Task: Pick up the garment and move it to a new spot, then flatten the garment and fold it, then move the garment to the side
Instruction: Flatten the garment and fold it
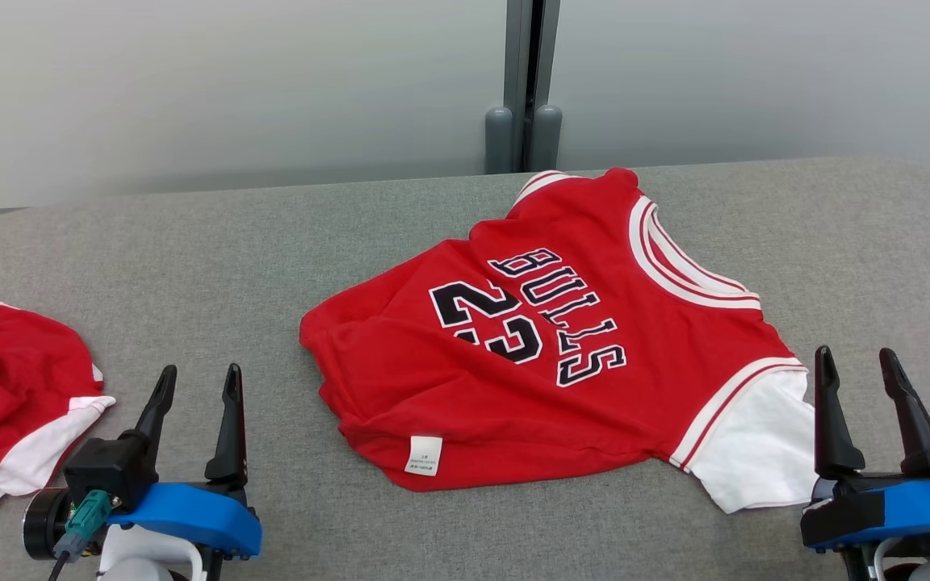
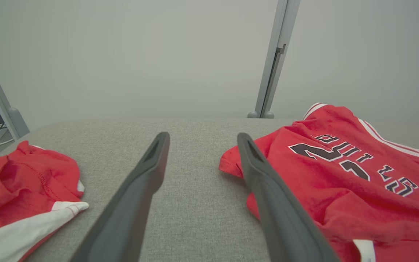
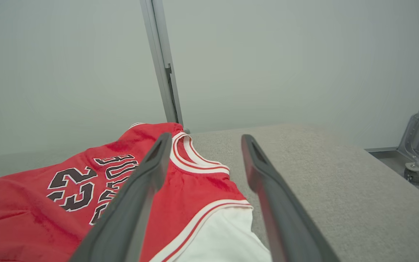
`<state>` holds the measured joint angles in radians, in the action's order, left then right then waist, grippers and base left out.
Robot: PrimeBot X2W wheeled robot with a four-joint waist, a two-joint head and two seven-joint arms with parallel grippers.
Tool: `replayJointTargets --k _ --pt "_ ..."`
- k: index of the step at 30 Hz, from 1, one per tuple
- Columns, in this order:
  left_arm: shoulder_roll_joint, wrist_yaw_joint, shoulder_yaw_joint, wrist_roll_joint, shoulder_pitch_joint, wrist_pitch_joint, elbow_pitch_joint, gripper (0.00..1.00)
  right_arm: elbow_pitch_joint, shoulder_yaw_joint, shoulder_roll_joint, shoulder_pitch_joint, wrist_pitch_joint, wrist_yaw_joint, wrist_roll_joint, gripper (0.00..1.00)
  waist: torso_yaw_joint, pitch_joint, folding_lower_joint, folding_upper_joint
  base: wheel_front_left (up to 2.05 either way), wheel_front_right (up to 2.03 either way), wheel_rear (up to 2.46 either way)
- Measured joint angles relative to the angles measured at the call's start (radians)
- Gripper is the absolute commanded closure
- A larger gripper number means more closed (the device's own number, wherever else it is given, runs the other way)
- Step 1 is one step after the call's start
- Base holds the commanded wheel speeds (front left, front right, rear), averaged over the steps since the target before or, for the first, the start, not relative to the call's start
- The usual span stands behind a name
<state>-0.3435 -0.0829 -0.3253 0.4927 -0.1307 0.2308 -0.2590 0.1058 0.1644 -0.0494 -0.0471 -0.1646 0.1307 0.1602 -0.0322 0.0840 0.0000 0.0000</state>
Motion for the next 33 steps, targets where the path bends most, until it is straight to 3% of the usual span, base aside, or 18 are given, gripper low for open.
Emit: replayJointTargets --k 10,15,22,33 --pt "0.007 -0.003 -0.01 0.008 0.006 0.005 -0.016 0.0 0.003 -0.025 0.0 0.012 -0.033 0.0 0.0 0.0 0.005 -0.016 0.0 0.0 0.0 0.0 0.0" --pt "0.032 0.032 -0.034 0.036 -0.022 -0.041 -0.051 0.0 0.002 -0.032 0.0 0.01 -0.022 0.0 -0.004 0.0 0.009 -0.005 0.0 0.0 0.0 0.0 0.0" --pt "0.109 0.093 -0.062 0.142 -0.168 -0.243 -0.232 0.0 0.002 -0.068 0.0 -0.015 -0.016 0.0 -0.008 0.0 -0.006 0.025 0.0 0.0 0.0 0.0 0.0" --pt "0.183 0.087 -0.03 0.283 -0.34 -0.496 -0.449 0.0 0.02 -0.12 0.0 -0.047 -0.023 0.0 0.002 0.0 -0.063 0.081 0.0 0.0 0.0 0.0 0.0"
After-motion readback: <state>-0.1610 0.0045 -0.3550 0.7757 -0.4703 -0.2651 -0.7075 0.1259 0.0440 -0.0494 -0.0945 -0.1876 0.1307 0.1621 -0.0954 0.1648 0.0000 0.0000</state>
